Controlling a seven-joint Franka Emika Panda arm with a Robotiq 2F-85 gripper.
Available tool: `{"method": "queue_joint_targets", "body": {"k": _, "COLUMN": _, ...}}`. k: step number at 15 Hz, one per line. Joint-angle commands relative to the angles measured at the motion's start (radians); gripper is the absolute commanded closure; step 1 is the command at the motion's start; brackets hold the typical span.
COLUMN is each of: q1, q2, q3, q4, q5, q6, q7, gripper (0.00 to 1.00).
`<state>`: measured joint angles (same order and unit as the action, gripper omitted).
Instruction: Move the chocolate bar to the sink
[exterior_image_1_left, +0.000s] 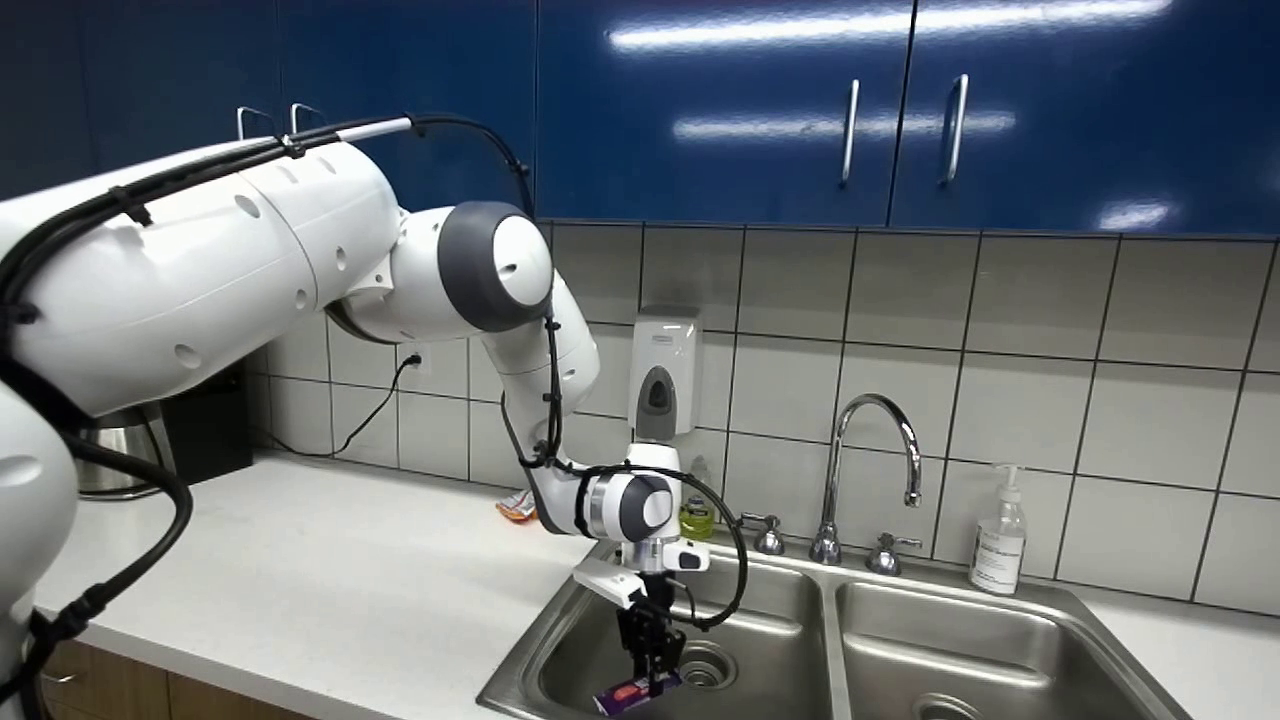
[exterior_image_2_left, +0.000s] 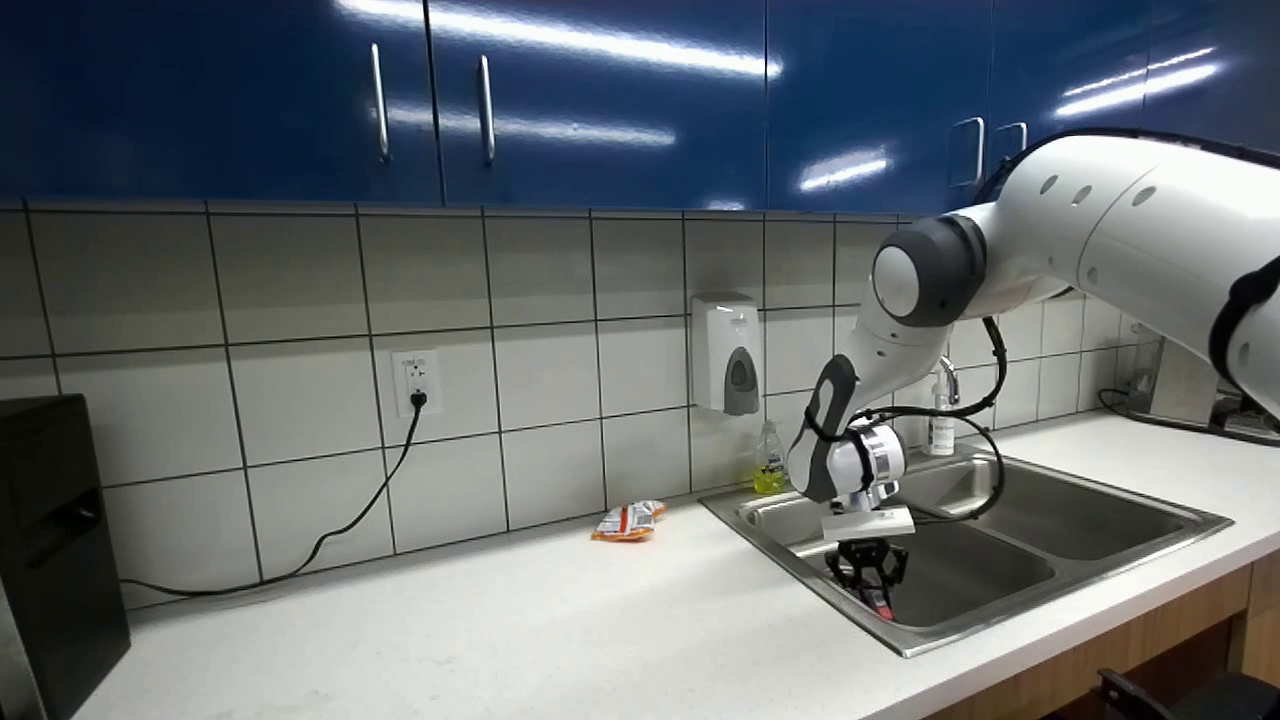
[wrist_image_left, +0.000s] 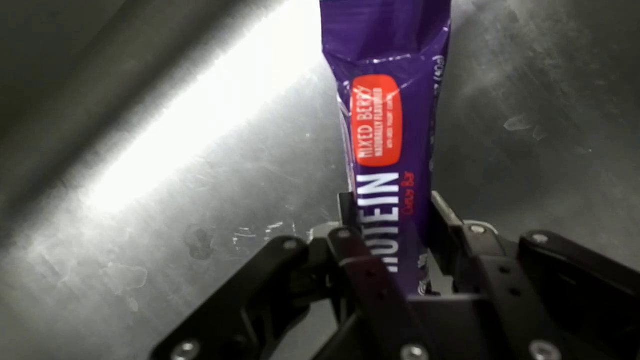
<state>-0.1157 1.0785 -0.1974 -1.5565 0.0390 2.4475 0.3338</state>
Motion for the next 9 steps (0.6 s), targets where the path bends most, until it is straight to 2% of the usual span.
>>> {"method": "queue_joint_targets", "body": {"k": 1, "q1": 0.006, "q2": 0.023, "q3": -0.015, "q4": 0.021, "q5": -0.001, "q6": 0.013, "q7": -0.007, "gripper": 0.88}}
{"method": "queue_joint_targets", "body": {"k": 9, "q1": 0.009, "q2": 0.044, "q3": -0.024, "q4": 0.027, "q5": -0.001, "q6": 0.025, "q7": -0.002, "gripper": 0.88}}
